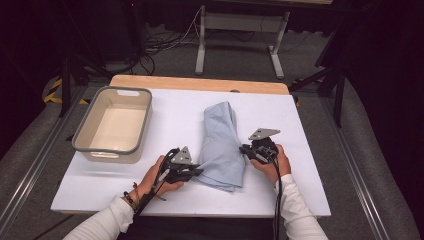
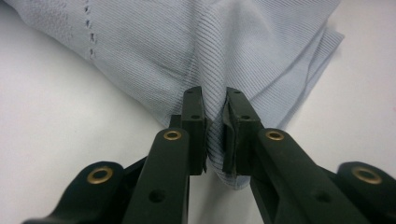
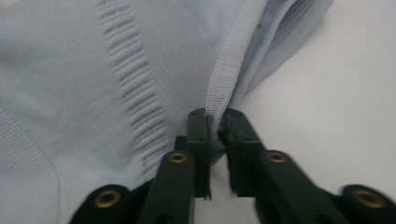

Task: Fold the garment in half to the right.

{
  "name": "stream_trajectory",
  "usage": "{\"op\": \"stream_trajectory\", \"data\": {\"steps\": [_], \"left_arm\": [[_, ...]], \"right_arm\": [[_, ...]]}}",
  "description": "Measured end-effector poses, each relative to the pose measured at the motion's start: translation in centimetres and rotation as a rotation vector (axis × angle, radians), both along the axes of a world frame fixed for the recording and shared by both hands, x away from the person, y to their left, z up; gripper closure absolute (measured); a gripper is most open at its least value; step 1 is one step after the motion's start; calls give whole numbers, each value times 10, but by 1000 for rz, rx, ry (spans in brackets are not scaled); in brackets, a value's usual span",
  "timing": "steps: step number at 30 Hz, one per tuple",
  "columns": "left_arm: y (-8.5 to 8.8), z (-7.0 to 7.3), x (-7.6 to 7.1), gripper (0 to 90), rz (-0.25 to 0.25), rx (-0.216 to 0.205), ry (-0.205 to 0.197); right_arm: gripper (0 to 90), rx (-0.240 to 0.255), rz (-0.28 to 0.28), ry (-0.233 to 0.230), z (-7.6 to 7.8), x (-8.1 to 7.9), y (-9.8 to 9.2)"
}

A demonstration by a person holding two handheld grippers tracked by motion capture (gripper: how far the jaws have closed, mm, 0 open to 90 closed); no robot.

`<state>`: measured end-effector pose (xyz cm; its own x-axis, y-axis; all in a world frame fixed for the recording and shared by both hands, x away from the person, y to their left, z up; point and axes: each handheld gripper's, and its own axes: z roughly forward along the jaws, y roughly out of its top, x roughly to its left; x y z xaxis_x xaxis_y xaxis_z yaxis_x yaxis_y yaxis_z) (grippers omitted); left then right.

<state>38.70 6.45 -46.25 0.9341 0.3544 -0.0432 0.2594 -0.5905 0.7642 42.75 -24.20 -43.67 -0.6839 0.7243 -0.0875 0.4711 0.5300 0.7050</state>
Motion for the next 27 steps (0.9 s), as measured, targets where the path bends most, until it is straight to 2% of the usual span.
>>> {"op": "stream_trajectory", "data": {"steps": [2, 4, 7, 9, 10, 12, 15, 19, 20, 21, 23, 25, 27], "left_arm": [[1, 0, -1, 805, -4, 3, -6], [1, 0, -2, 799, -2, 2, -4], [3, 2, -2, 810, -18, 19, -13], [4, 3, -3, 824, -35, 39, -17], [4, 3, -4, 824, -36, 31, -13], [3, 4, -6, 825, -45, 46, -19], [3, 5, -7, 825, -55, 60, -21], [4, 4, -8, 825, -63, 55, -17], [4, 4, -8, 825, -65, 50, -14], [4, 3, -8, 824, -61, 46, -7], [4, 4, -8, 823, -66, 55, -14], [4, 3, -9, 819, -62, 47, -12], [4, 3, -10, 815, -59, 45, -10]], "right_arm": [[707, 17, -12, -26, 1, 0, 0], [598, 53, -3, -53, 3, 1, 0], [545, 120, -17, -90, 9, 5, 1], [529, 189, -23, -105, 16, 15, 6], [529, 189, -23, -105, 16, 15, 6], [506, 185, -26, -109, 18, 24, 12], [449, 180, -27, -65, 17, 44, 20], [420, 144, -40, -39, 18, 70, 30], [403, 134, -38, -21, 18, 76, 32], [377, 111, -52, 23, 15, 88, 37], [380, 109, -54, 28, 12, 93, 39], [396, 112, -53, 66, 7, 101, 43], [473, 108, -64, 95, 2, 105, 46]]}}
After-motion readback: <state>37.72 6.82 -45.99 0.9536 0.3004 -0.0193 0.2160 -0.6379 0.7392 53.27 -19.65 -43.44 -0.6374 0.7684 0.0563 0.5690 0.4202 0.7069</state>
